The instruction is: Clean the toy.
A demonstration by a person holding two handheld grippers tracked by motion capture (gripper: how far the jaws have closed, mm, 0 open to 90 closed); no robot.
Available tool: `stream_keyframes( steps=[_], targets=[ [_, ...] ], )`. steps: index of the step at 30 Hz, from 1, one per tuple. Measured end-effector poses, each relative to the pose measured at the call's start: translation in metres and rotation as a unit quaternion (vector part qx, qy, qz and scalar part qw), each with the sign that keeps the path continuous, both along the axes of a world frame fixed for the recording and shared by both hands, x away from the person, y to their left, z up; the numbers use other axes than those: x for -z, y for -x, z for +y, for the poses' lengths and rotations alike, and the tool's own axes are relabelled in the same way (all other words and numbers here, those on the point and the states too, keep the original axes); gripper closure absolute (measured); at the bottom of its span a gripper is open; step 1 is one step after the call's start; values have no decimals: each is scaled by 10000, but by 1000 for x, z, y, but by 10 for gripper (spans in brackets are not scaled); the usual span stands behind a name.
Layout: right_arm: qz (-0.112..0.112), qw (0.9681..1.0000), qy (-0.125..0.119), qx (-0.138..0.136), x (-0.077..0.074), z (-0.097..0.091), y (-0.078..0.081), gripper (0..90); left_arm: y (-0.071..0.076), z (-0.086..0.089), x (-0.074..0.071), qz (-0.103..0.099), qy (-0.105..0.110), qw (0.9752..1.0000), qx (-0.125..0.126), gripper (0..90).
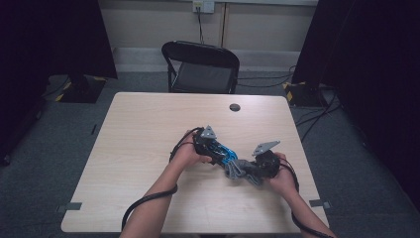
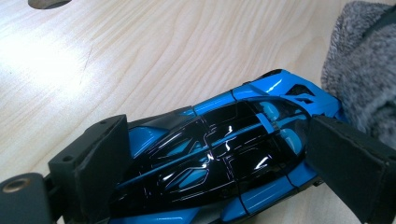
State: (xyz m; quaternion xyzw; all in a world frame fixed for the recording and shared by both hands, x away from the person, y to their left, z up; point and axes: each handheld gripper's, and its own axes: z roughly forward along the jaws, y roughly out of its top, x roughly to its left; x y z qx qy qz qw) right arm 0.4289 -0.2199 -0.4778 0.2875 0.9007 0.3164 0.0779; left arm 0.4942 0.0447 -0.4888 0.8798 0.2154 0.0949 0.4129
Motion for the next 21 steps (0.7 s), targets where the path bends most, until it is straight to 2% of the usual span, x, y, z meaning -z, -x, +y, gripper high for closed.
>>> stream_keyframes(
  steps=[13, 21],
  targets=[
    [24, 9990, 93, 435, -1, -17, -20, 738, 0, 0, 0, 9, -10, 10000, 3, 68],
    [5, 9984, 187, 529, -2, -17, -27, 737, 0, 0, 0, -4, 11, 10000, 4, 68]
  ],
)
